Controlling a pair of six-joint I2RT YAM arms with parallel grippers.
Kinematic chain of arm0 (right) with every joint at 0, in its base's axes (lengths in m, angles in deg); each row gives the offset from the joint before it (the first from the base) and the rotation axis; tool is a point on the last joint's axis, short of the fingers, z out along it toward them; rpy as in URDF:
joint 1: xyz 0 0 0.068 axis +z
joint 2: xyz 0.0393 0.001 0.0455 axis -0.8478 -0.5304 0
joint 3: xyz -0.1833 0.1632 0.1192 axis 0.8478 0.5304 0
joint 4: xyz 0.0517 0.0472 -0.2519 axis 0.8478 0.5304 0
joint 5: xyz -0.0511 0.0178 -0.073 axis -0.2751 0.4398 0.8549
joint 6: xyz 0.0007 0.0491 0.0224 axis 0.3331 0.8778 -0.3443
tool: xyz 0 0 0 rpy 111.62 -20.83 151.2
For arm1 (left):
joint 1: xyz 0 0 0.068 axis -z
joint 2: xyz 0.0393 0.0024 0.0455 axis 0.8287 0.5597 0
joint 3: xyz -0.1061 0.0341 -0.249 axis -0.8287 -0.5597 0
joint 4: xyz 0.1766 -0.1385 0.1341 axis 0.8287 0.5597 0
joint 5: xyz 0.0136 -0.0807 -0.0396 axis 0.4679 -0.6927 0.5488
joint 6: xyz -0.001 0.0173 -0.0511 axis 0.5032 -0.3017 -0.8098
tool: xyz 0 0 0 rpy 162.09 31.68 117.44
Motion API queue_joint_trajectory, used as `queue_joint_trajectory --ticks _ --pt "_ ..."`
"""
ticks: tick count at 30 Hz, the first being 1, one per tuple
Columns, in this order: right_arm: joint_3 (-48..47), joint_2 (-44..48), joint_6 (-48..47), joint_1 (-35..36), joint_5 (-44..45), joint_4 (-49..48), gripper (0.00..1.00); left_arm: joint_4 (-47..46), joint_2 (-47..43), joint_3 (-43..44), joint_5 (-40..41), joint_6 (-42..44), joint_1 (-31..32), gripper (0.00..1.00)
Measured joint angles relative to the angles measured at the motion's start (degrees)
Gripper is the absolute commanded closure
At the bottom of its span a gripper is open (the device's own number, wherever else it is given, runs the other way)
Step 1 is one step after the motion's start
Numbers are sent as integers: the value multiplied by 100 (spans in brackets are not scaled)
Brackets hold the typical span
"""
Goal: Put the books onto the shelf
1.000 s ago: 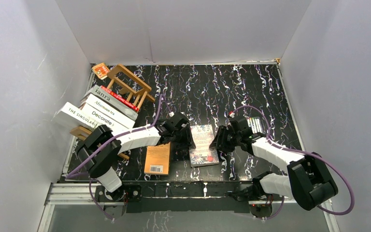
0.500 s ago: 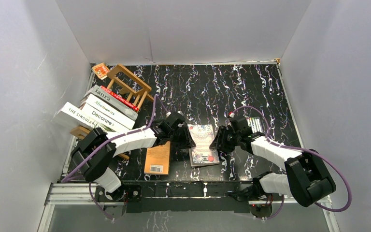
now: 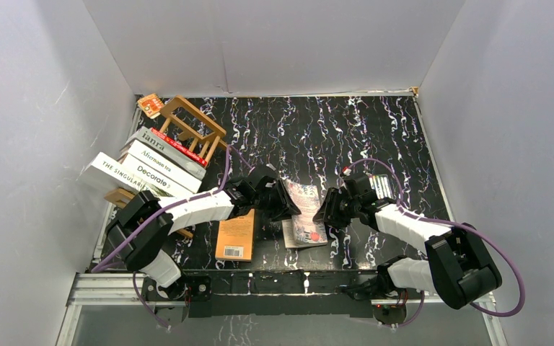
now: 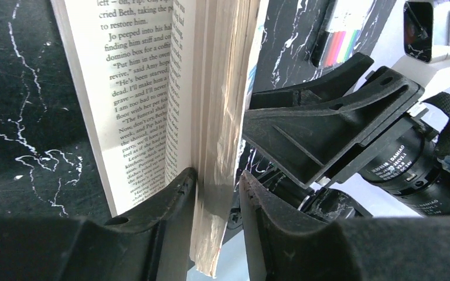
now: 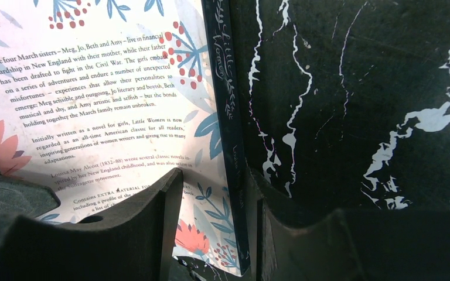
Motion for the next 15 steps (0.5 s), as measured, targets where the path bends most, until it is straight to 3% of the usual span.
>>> queue_joint_trajectory --ticks 8,12,15 --pt "31 7 42 2 0 -52 51 509 0 2 328 149 0 72" --pt "42 4 90 7 -20 -94 51 710 0 2 404 282 9 84" --pt "42 4 103 7 -17 -94 50 717 2 4 398 352 9 100"
